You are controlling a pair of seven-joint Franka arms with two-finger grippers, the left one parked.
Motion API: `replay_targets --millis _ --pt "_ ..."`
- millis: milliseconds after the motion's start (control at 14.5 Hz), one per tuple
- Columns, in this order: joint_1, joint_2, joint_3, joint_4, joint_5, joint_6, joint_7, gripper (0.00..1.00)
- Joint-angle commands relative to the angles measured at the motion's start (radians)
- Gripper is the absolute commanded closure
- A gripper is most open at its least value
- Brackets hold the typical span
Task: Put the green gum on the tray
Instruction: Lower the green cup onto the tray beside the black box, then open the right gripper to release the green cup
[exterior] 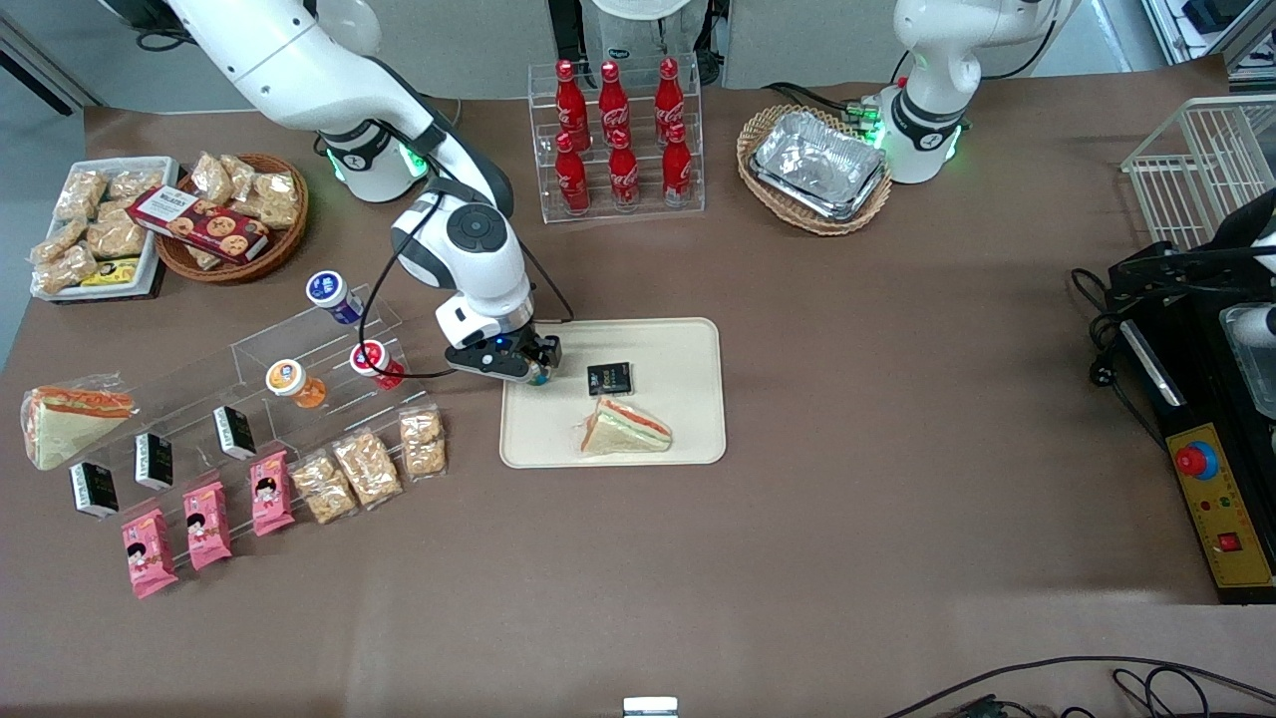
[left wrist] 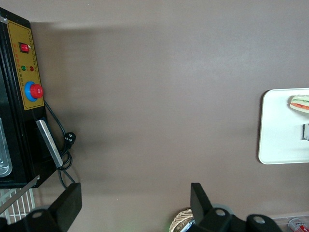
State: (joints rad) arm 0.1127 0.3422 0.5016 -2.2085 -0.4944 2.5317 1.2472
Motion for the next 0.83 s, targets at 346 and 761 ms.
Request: replay_targets --millis 346,761 --pt "-0.079 -0.149 0.005 0.153 0.316 -0.316 -0.392 0.15" --pt "-0.2 -0.158 -0.029 0.508 0.479 -0.766 -0.762 0.14"
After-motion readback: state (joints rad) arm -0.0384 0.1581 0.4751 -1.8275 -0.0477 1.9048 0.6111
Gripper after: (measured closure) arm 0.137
